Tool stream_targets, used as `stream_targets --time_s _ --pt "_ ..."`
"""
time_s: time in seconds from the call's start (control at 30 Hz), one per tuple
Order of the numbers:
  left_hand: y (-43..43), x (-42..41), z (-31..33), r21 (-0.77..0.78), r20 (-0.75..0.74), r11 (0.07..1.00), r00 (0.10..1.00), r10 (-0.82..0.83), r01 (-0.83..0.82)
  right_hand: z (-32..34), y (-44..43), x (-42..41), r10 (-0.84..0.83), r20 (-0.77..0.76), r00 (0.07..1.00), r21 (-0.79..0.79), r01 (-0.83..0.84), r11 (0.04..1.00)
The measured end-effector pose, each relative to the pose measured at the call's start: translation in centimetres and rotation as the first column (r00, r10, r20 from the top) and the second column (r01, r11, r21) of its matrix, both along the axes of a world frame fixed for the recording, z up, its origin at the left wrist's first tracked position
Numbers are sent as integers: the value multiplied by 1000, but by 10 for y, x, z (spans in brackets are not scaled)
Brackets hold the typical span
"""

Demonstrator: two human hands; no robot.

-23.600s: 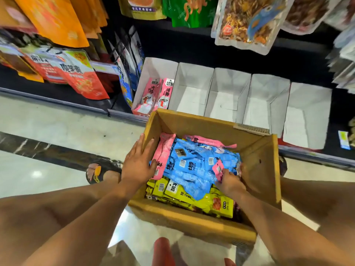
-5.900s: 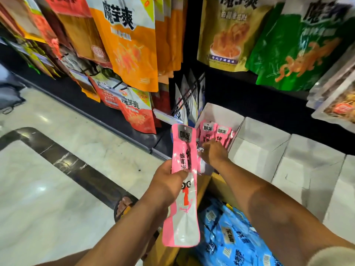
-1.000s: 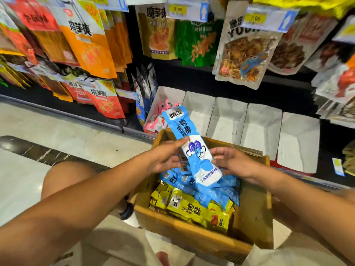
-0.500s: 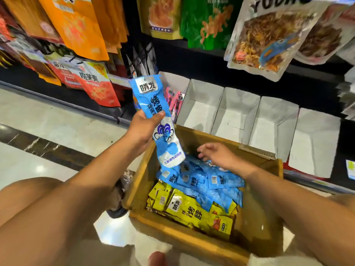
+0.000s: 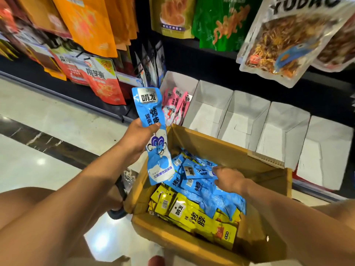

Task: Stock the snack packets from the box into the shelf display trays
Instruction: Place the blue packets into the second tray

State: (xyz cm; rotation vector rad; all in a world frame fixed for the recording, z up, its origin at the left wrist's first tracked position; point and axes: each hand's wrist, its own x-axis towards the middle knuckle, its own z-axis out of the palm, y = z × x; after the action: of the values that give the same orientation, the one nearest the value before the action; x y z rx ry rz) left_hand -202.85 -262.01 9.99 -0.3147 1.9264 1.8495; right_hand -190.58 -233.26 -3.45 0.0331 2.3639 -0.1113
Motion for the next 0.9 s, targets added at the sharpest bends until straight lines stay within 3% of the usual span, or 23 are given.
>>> stream_targets --time_s 0.1,0.17,0.33,0.47,0.63,0.73,0.9 --pt "-1 2 -2 3 40 1000 999 0 0 13 3 -2 -85 -308 948 -8 87 996" --pt "0 5 -1 2 67 1000 998 -11 11 28 4 -5 -189 -458 869 -130 145 981" --pt "4 13 -2 -27 40 996 995 -88 89 68 3 -13 -553 -505 663 -583 211 785" --pt "9 20 -1 -114 -4 984 990 -138 137 106 5 -19 -707 -434 559 -756 202 623" --pt "20 26 -1 -305 -196 911 918 -346 278 158 4 -20 -849 -174 499 -936 184 300" --pt "32 35 2 -202 -191 901 887 -421 384 178 -1 -21 -881 -15 473 -974 193 120" --pt "48 49 16 15 -66 854 853 -518 520 190 -6 -22 -909 98 404 -980 198 -17"
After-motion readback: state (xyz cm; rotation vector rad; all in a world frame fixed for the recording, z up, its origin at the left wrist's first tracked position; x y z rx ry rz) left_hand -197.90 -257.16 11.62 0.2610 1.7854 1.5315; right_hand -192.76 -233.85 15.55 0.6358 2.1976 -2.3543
